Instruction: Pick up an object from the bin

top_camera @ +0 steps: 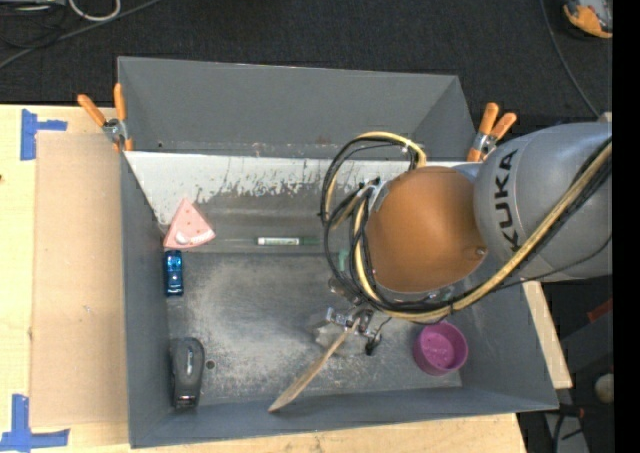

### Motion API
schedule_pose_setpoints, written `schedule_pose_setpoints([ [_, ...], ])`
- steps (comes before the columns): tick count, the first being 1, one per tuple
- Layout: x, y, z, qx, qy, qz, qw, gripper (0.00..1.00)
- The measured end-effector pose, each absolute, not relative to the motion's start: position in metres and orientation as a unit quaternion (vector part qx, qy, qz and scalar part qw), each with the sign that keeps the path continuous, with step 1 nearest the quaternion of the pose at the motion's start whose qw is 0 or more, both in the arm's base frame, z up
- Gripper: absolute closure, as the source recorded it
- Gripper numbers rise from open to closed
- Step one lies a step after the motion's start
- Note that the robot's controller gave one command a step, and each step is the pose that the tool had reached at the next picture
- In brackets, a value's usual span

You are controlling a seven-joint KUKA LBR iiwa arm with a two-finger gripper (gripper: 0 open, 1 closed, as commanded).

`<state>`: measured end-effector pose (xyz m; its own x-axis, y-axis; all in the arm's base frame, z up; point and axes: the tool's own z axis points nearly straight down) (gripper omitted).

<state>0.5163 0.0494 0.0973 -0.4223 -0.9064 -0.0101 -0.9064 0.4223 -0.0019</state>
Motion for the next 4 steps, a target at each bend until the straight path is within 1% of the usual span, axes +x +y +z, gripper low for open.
schedule_pose_setpoints([
  [1,0.534,0.026,0.126,-0.632,0.775,0.003,0.005,1.00],
  [2,0.501,0.034,0.135,-0.584,0.812,0.002,0.008,1.00],
  [3,0.524,0.032,0.169,-0.622,0.783,0.002,0.008,1.00],
  [4,0.492,0.025,0.176,-0.610,0.792,0.006,0.004,1.00],
])
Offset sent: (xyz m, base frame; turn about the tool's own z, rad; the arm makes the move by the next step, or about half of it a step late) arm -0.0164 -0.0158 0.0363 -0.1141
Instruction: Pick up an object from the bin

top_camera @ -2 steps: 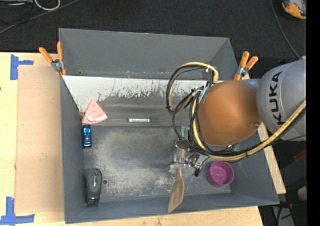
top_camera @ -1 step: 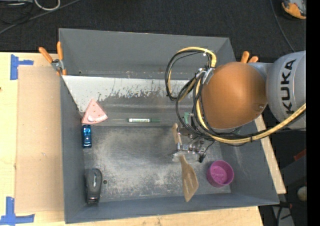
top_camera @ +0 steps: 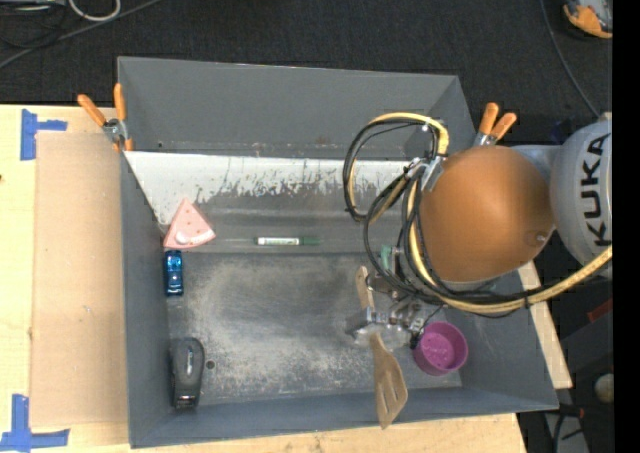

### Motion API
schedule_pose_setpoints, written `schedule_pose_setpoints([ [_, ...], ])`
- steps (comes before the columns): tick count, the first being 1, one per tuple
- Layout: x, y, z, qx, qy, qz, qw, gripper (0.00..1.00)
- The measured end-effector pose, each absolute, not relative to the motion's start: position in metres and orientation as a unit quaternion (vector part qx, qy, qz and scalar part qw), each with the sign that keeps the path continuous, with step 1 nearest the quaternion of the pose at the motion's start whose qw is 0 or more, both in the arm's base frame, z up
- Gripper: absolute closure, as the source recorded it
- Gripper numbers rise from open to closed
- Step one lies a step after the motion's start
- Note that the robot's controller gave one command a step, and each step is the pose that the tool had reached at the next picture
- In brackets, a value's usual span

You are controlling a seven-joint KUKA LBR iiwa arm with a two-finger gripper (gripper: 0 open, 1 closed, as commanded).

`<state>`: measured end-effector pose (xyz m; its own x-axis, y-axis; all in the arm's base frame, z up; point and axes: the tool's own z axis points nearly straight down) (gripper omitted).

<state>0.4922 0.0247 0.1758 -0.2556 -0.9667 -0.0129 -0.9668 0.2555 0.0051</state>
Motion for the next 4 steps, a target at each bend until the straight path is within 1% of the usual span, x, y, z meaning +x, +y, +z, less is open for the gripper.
schedule_pose_setpoints([
  [1,0.499,0.029,0.180,-0.625,0.780,0.005,0.005,1.00],
  [2,0.518,0.016,0.171,-0.533,0.846,0.007,0.004,1.00],
  [3,0.521,0.024,0.178,-0.513,0.858,0.007,0.004,1.00],
  [4,0.519,0.022,0.177,-0.609,0.793,0.007,0.005,1.00],
])
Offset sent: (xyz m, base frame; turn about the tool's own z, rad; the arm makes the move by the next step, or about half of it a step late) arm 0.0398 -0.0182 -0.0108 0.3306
